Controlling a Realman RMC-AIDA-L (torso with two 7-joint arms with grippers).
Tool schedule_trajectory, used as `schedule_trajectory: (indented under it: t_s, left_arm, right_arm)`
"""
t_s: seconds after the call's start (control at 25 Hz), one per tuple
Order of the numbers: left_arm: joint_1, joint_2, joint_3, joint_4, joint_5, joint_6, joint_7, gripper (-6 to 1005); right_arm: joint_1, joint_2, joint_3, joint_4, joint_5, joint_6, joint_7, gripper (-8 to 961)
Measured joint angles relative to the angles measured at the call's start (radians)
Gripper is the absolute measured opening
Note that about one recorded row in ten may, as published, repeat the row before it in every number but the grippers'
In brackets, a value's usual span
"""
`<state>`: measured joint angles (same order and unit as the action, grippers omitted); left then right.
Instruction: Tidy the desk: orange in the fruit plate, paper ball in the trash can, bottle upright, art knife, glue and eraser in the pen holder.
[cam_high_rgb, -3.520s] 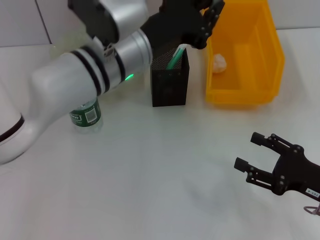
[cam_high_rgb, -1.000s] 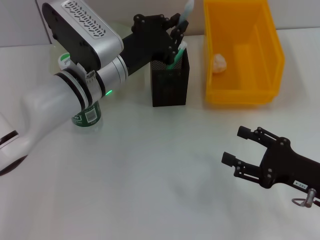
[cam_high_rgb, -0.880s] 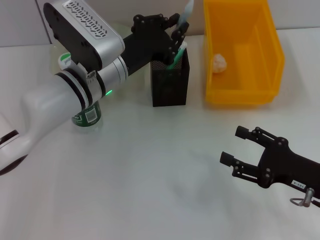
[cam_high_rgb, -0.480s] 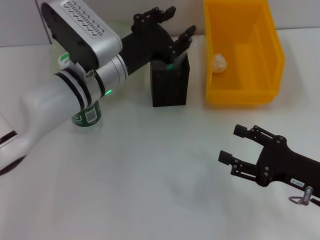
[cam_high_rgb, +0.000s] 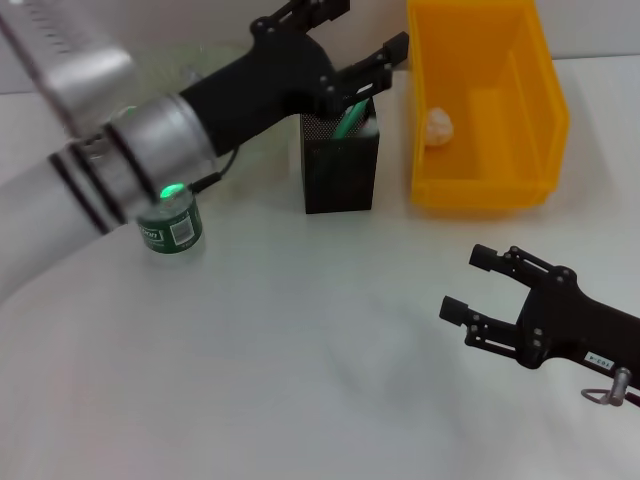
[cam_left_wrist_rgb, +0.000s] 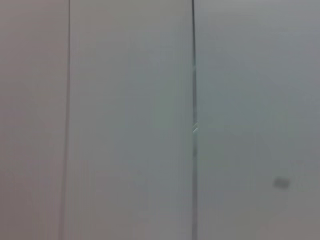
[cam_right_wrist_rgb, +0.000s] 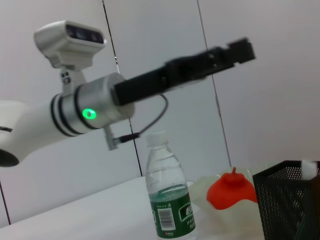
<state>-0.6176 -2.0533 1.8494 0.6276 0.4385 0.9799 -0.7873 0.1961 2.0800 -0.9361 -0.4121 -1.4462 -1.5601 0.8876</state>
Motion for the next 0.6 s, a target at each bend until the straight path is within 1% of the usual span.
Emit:
schedule_trajectory:
  t_s: [0.04,0.12,0.16,0.2,0.24,0.28,0.32,0.44,0.48,0.52,0.6]
  left_arm:
    - [0.013,0.007,-0.026,0.003,0.038,0.055,-0.048,811]
    - [0.013,0.007,-0.026,0.003,0.038,0.055,-0.048,811]
    - [0.053,0.027,-0.097,0.022,0.161,0.195,-0.178,811]
    - [0.053,0.027,-0.097,0.022,0.161,0.195,-0.178,811]
    - [0.087,0.039,-0.150,0.045,0.255,0.273,-0.254,811]
    - [0.087,0.039,-0.150,0.045,0.255,0.273,-0.254,811]
    - [0.141,0.045,-0.219,0.080,0.365,0.352,-0.303,811]
    - [0.141,0.045,-0.219,0.080,0.365,0.352,-0.303,811]
    - [0.254,0.039,-0.319,0.121,0.523,0.440,-0.285,811]
    - [0.302,0.036,-0.357,0.120,0.587,0.483,-0.249,811]
    - [0.302,0.036,-0.357,0.120,0.587,0.483,-0.249,811]
  right_arm:
    - [-0.002,0.000,-0.001,-0.006,0.000,-0.002,0.007,820]
    - [-0.007,-0.001,-0.001,-0.020,0.000,-0.009,0.024,820]
    - [-0.012,-0.003,0.000,-0.037,0.000,-0.018,0.039,820]
    - [-0.016,-0.004,0.000,-0.049,-0.001,-0.022,0.047,820]
    - [-0.019,-0.006,0.000,-0.062,-0.002,-0.025,0.057,820]
    - [-0.022,-0.006,0.001,-0.076,-0.006,-0.027,0.068,820]
    - [-0.023,-0.006,0.003,-0.088,-0.012,-0.029,0.076,820]
    - [-0.024,-0.006,0.008,-0.108,-0.028,-0.034,0.090,820]
    - [-0.024,-0.005,0.007,-0.115,-0.034,-0.036,0.094,820]
    - [-0.024,-0.005,0.006,-0.119,-0.036,-0.038,0.096,820]
    - [-0.023,-0.004,0.000,-0.125,-0.038,-0.044,0.099,820]
